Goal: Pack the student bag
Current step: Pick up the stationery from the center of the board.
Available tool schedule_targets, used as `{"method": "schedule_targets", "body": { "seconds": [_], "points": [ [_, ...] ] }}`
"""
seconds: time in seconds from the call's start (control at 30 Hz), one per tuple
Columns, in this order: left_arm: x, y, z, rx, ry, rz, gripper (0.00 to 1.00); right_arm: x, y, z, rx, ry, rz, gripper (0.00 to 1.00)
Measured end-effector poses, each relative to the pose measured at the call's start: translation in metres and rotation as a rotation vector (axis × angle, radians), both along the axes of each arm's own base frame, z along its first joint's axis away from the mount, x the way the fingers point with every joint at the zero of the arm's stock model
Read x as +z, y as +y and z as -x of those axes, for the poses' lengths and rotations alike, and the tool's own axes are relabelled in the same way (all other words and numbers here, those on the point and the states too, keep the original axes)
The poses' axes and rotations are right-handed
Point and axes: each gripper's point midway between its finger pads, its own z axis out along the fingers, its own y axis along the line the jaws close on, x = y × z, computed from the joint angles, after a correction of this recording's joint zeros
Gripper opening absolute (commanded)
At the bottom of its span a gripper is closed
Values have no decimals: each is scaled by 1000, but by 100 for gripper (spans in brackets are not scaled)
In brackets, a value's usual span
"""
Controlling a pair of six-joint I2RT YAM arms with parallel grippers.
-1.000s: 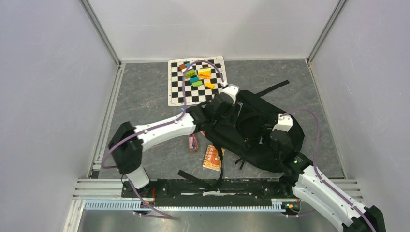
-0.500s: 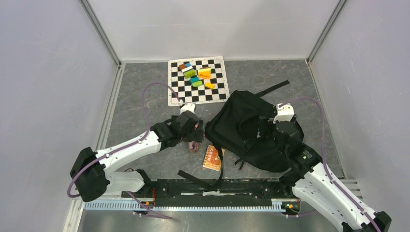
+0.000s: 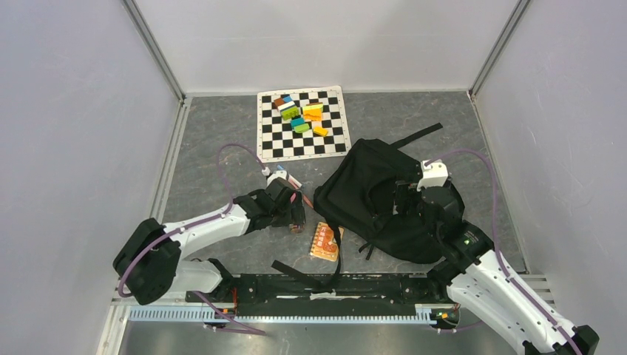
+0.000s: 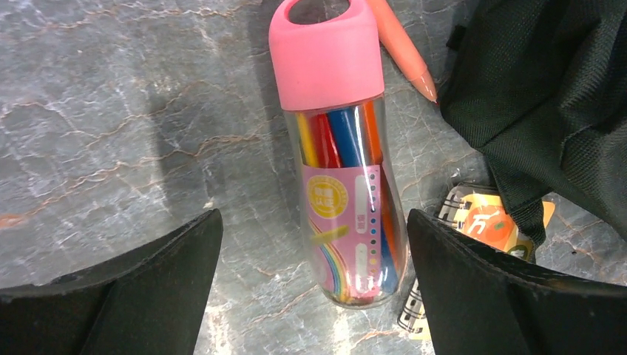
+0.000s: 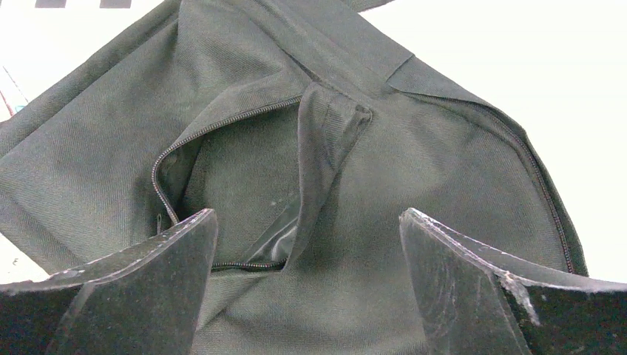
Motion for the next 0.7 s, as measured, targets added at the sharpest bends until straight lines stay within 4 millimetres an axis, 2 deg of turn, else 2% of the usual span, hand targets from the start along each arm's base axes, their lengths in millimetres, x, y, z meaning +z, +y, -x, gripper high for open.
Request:
{"method": "schedule_targets", "body": {
  "seconds": [0.13, 0.17, 0.2, 0.33, 0.4, 0.47, 0.53, 0.6, 0.7],
  "points": [
    [-8, -6, 0, -6, 2, 28, 99, 0, 1, 1, 5, 2, -6, 98],
    [-10, -7, -1, -9, 5, 30, 94, 0, 2, 1, 9, 3, -8, 98],
    [-11, -8, -1, -11, 6, 30, 88, -1, 4, 1, 18, 7, -11, 98],
    [-14, -13, -6, -28, -1, 32, 49, -5, 11, 3, 58, 29, -21, 98],
    [-16, -15, -6, -47, -1, 34, 35, -4, 15, 3, 78, 39, -23, 98],
    [-15, -16, -6, -64, -8, 38, 24, -2, 18, 4, 96, 44, -25, 98],
    [-14, -14, -4, -72, -16, 44, 20, 4, 20, 4, 108, 39, -28, 98],
    [-8, -8, 3, -87, -30, 51, 20, 12, 23, 3, 127, 27, -32, 98],
    [18, -5, 10, -121, -86, 99, 18, 22, 32, 5, 177, 15, -53, 98]
  ]
}}
